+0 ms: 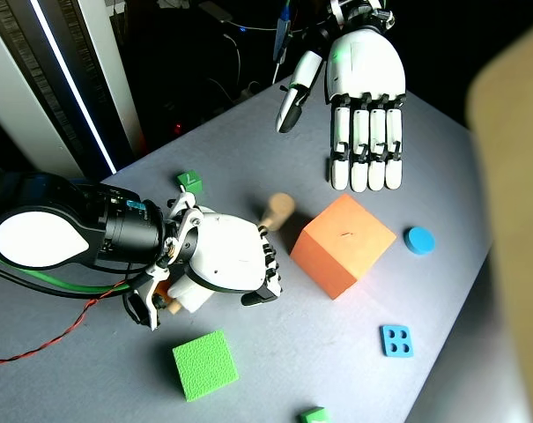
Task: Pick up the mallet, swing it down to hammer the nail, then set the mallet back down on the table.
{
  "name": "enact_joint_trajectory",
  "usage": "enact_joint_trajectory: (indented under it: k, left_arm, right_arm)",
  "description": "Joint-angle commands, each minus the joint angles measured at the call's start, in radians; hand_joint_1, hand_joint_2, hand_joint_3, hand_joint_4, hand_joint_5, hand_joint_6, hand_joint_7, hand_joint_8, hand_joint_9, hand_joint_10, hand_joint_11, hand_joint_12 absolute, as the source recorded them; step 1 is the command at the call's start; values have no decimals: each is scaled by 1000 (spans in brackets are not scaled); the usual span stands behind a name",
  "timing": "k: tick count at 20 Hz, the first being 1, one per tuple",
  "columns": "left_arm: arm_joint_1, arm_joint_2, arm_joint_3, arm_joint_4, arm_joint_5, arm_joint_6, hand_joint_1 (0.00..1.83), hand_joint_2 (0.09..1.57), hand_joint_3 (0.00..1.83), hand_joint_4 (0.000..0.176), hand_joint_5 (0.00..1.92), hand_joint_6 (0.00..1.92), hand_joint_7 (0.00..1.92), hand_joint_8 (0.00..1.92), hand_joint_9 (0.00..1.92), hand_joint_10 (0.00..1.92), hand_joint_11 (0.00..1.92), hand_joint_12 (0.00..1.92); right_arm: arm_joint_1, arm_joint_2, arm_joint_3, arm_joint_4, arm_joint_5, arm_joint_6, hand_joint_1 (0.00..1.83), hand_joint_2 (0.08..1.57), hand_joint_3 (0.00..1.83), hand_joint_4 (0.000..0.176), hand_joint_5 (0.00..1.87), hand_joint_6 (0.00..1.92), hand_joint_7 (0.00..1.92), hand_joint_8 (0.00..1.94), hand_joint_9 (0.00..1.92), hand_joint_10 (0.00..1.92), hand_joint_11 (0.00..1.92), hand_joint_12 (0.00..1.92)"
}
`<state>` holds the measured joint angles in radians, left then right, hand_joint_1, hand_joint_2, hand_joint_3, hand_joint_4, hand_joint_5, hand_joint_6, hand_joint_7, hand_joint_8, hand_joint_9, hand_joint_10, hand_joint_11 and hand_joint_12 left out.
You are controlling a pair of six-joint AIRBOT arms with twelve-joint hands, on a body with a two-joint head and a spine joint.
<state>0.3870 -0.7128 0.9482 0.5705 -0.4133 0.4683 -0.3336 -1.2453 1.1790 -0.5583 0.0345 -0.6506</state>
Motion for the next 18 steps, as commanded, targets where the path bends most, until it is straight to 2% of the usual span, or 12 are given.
enact_joint_trajectory:
  k: [1, 3, 4, 6, 8, 12, 14, 16, 17, 18]
  left_arm:
    - [-14, 9, -1, -22, -94, -6, 0, 1238, 1, 0, 14, 3, 32, 2, 16, 3, 0, 0]
    - [-15, 9, -2, -22, -95, -6, 0, 1239, 2, 0, 10, 1, 32, 1, 14, 2, 0, 0]
    - [-15, 9, -2, -22, -99, -6, 0, 1237, 1, 0, 3, 0, 23, 0, 6, 0, 0, 0]
    - [-15, 9, -4, -22, -101, -6, 0, 1235, 0, 0, 0, 0, 17, 1, 2, 1, 0, 0]
    - [-16, 9, -6, -22, -101, -6, 0, 1231, 0, 0, 0, 0, 22, 3, 9, 3, 0, 0]
    - [-17, 11, -13, -15, -101, -5, 0, 1232, 0, 0, 0, 0, 14, 0, 0, 0, 0, 0]
    - [-18, 11, -17, -11, -101, -5, 0, 1241, 3, 0, 16, 6, 45, 12, 26, 10, 0, 0]
    - [-25, 11, -21, -10, -96, -5, 0, 1243, 1, 0, 102, 15, 134, 18, 104, 18, 37, 21]
    - [-37, 11, -24, -5, -84, -5, 0, 1254, 1, 0, 240, 18, 292, 19, 254, 34, 121, 86]
    - [-44, 11, -26, -2, -78, -5, 0, 1260, 1, 0, 384, 30, 484, 10, 423, 45, 100, 404]
  right_arm:
    - [24, 20, -13, 3, 108, 5, 257, 1321, 0, 0, 697, 706, 740, 949, 685, 1063, 567, 1331]
    - [57, 52, -40, 3, 101, 0, 311, 1296, 0, 0, 809, 428, 894, 493, 827, 552, 614, 1048]
    - [84, 72, -55, 3, 70, 18, 284, 1309, 0, 0, 841, 294, 936, 312, 860, 356, 588, 975]
    - [115, 109, -85, 3, 3, 93, 256, 1312, 0, 0, 782, 60, 895, 54, 825, 86, 501, 833]
    - [125, 177, -144, 3, -61, 156, 265, 1309, 0, 0, 706, 5, 807, 3, 753, 26, 435, 797]
    - [142, 351, -269, 3, -54, 217, 306, 1299, 0, 0, 650, 1, 744, 0, 706, 1, 393, 795]
    - [157, 414, -321, 3, -65, 201, 294, 1300, 0, 0, 644, 2, 757, 5, 720, 7, 394, 811]
    - [181, 457, -360, 3, -107, 155, 366, 1276, 0, 0, 733, 15, 876, 20, 839, 32, 437, 857]
    - [200, 476, -376, 3, -155, 146, 404, 1258, 0, 0, 799, 35, 951, 43, 915, 58, 481, 884]
    - [206, 482, -380, 3, -169, 147, 415, 1252, 0, 0, 856, 50, 1008, 64, 974, 87, 490, 983]
